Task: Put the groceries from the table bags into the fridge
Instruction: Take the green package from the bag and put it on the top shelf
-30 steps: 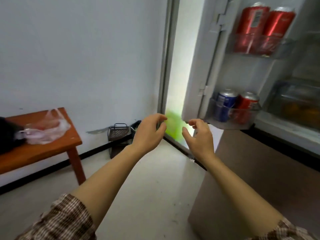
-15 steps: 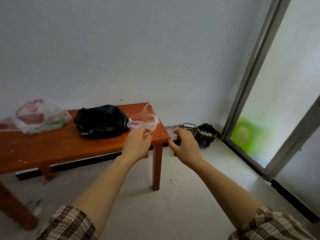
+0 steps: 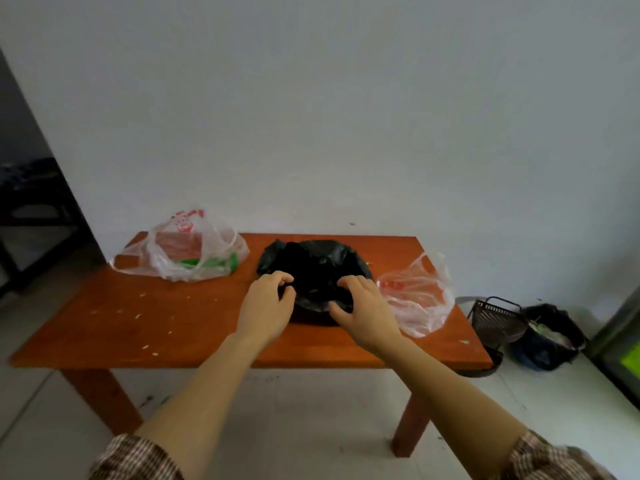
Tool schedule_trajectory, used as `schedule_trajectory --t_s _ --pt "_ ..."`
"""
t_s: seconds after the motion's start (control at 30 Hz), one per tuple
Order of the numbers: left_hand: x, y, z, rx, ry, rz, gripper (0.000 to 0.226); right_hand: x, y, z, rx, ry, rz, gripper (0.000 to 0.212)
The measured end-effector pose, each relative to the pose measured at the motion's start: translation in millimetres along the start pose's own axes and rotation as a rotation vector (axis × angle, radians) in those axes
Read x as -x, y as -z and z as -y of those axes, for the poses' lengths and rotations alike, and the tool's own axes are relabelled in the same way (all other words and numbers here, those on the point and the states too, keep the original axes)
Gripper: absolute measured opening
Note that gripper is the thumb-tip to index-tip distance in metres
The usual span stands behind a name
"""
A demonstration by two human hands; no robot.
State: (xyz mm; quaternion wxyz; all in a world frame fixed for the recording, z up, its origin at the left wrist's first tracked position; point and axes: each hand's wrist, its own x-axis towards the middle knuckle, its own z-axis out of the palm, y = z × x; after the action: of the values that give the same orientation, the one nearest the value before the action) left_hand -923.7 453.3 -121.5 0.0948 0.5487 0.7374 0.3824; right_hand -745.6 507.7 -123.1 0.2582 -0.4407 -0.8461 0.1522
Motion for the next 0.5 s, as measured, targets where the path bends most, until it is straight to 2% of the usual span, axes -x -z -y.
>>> schedule_trajectory --t_s 0.33,0.5 --pt "-139.4 44.8 149.0 -0.043 0.143 -0.126 0.020 -176.7 -111.0 55.9 0.007 0.110 0.182 0.046" --pt "-195.2 69.0 244.4 -0.288 0.149 -0.176 0.023 -241.6 -186.9 86.2 0.040 0.122 0.259 0.044"
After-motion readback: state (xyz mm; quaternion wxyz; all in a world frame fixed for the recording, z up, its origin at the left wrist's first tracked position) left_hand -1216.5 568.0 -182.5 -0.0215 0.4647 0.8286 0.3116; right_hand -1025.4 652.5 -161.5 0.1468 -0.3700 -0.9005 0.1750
